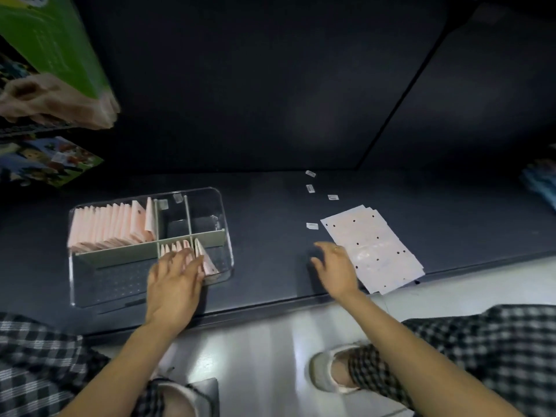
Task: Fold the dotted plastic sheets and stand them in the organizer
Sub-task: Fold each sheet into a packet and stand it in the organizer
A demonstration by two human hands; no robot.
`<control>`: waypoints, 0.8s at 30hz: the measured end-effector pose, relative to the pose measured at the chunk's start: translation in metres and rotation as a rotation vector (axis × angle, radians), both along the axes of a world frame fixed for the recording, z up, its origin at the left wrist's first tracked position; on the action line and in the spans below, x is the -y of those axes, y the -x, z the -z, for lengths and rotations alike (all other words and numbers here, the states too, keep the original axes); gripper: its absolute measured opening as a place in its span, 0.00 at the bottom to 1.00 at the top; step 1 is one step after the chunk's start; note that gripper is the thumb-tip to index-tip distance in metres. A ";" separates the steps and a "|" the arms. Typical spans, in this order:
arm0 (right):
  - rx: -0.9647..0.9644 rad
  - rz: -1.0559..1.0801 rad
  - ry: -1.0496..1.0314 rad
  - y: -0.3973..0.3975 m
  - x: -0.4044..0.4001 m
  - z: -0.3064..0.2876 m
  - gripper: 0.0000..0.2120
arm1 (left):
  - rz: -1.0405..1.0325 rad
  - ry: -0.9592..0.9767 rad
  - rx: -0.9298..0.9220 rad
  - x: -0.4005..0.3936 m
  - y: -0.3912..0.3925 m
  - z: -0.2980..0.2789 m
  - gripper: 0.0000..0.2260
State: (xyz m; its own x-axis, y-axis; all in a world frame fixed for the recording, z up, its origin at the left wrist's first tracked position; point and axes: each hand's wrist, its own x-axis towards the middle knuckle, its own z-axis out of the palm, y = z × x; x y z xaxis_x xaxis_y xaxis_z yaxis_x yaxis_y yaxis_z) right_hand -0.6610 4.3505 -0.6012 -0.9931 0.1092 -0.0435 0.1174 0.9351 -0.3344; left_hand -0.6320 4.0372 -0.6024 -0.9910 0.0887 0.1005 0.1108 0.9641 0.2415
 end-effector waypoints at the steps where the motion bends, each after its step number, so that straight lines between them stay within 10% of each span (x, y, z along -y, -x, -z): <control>1: 0.053 0.092 -0.027 -0.005 -0.028 0.004 0.20 | 0.020 -0.015 -0.044 -0.003 0.002 -0.001 0.14; 6: 0.227 0.377 0.058 -0.038 -0.100 0.023 0.27 | 0.292 -0.175 -0.149 -0.033 0.002 -0.009 0.16; 11: 0.072 0.310 0.048 -0.053 -0.106 0.037 0.09 | 0.468 -0.190 0.024 -0.065 -0.009 -0.001 0.18; 24: 0.019 0.498 0.295 -0.031 -0.105 0.016 0.07 | 0.494 -0.123 0.344 -0.077 -0.011 0.038 0.16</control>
State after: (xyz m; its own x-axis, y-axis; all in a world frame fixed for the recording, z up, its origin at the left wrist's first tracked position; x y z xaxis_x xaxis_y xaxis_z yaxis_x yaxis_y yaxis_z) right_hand -0.6298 4.4557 -0.6171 -0.8239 0.5436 -0.1605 0.5279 0.6331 -0.5660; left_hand -0.6212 4.1143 -0.6407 -0.8133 0.5536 -0.1793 0.4330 0.7815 0.4492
